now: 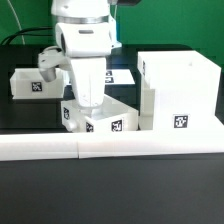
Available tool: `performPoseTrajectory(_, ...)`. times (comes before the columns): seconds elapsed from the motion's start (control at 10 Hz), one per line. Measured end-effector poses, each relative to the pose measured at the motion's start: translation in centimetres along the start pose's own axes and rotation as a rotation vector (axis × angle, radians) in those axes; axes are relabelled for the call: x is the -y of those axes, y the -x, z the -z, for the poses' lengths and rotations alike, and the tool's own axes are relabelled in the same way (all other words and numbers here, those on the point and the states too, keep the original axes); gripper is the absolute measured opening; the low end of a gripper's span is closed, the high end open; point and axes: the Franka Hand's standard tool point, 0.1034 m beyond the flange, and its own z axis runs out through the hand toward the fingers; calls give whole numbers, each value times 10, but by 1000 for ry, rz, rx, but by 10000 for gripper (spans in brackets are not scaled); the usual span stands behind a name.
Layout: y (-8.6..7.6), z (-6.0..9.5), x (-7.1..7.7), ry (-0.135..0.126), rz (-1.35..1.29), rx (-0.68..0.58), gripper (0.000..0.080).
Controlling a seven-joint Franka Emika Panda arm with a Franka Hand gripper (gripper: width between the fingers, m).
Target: Assemble drawer
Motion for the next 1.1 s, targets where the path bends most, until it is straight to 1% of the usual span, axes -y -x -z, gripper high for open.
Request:
performPoseTrajectory(0.3,0,-1,1,-3,-1,3,649)
performPoseTrajectory(0.4,-1,-3,3,-13,67,6,649)
performPoseTrajectory(0.6,-6,-5,3,-22,200,43,649)
performPoseTrajectory(1.0,-3,-5,4,-25,194,46,649)
performPoseTrajectory(1.1,-2,-5,6,-64,262,50,649)
